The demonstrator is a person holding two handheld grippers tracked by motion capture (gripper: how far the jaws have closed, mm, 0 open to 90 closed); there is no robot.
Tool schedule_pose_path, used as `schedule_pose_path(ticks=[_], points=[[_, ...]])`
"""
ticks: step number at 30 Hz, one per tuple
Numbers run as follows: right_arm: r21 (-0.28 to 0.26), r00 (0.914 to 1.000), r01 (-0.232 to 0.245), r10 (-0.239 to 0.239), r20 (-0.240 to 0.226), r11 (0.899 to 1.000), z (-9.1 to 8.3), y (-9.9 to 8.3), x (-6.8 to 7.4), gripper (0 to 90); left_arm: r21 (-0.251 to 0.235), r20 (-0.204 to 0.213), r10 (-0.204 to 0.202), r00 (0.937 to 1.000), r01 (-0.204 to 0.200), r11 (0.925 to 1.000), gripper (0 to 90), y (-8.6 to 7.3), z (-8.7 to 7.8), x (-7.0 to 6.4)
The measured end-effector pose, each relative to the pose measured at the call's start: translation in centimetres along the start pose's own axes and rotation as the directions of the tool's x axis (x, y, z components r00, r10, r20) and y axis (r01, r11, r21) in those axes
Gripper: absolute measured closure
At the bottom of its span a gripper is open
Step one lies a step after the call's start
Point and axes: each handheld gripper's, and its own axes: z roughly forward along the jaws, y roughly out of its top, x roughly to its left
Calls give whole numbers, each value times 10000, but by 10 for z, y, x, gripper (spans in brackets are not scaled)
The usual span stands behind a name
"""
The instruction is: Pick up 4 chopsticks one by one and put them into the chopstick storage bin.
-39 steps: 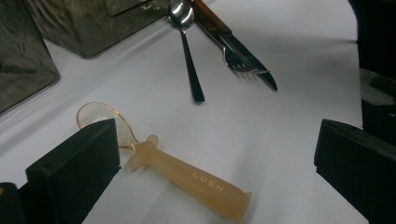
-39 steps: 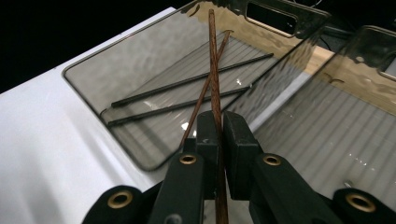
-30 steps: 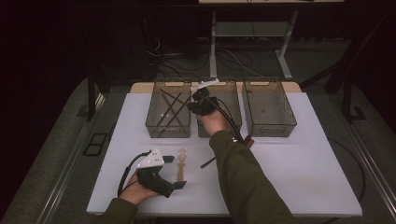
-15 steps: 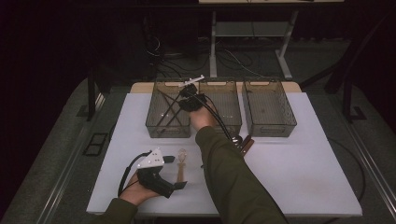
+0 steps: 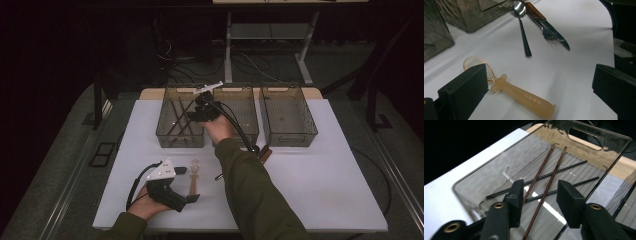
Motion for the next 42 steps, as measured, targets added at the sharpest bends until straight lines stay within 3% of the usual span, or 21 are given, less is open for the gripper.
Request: schedule_pose_path(ticks=[9,15,23,26,31,42], points=[[-91,9948,207,-215,-992,9997,-29,-24,-8,369,28,-66,-59,10000,59,10000,0,0,0,1],[-261,9933,432,-458,-1061,9987,-53,-41,-13,335,-3,-146,-133,9998,133,9999,0,-1,0,2],[-669,9924,791,-849,-892,9946,-83,-69,-18,250,-8,-183,-312,9993,312,9995,0,-3,0,2],[-556,9923,677,-730,-999,9962,-94,-80,-22,199,-44,-208,-362,9991,361,9993,0,-2,-1,2],[-757,9945,758,-808,-660,9942,-115,-100,-31,191,0,-240,-360,9991,360,9994,0,-2,1,3],[-885,9989,335,-363,-303,9955,-149,-141,-52,118,44,-342,-499,9982,501,9987,0,-3,1,5]])
